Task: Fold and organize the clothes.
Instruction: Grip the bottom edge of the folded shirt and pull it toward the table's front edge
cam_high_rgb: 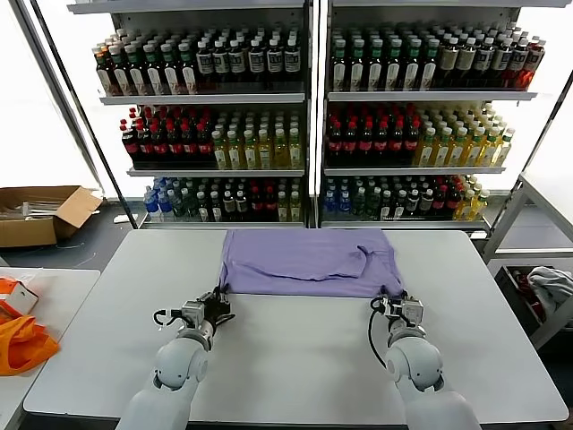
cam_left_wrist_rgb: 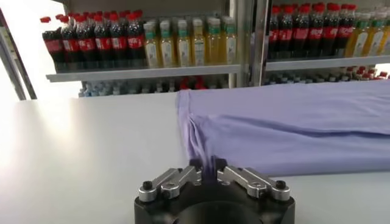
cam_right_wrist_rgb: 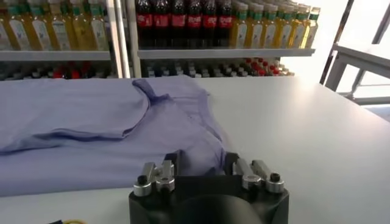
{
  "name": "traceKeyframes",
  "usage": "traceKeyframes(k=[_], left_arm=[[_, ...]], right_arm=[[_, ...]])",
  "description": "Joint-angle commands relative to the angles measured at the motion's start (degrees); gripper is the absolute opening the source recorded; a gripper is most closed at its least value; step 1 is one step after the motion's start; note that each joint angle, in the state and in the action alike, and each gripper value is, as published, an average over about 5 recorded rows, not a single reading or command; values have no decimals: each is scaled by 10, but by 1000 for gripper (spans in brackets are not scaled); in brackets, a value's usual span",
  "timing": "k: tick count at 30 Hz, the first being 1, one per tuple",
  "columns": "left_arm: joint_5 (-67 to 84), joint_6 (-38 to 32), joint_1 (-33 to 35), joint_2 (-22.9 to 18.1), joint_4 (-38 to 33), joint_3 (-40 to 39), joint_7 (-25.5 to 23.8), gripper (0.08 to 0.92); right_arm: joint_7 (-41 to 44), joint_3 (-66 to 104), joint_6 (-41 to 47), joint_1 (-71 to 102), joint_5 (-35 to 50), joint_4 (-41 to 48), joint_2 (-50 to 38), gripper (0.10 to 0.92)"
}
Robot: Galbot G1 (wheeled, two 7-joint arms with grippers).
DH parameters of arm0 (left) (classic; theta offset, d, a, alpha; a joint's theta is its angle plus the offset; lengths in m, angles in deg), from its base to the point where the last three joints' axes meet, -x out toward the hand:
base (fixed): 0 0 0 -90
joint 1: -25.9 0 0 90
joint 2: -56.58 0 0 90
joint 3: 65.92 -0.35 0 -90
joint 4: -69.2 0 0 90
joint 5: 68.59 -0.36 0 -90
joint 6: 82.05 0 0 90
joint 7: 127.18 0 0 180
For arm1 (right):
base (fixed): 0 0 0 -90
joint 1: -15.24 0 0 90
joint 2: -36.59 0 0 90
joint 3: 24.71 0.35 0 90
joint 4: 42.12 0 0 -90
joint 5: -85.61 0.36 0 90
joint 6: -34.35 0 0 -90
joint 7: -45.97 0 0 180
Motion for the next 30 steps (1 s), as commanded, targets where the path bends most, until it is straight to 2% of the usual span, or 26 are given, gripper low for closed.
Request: traceKeyframes(k=[1, 8, 18, 23, 30], left_arm=[[0, 2, 7, 0, -5, -1, -1, 107], [-1, 2, 17, 2, -25, -2, -3, 84], [-15, 3, 78, 6, -140, -7, 3, 84], [-24, 0, 151, 1, -226, -5, 18, 84], [-51, -3, 286, -6, -329, 8, 50, 84]], right_arm=[[2, -1, 0, 3, 2, -1, 1, 299], [0, 7, -6, 18, -6, -32, -6, 134], [-4, 14, -10, 69, -19, -139, -14, 122], [-9, 21, -4, 132, -26, -230, -12, 122], [-39, 27, 8, 255, -51, -300, -4, 122]])
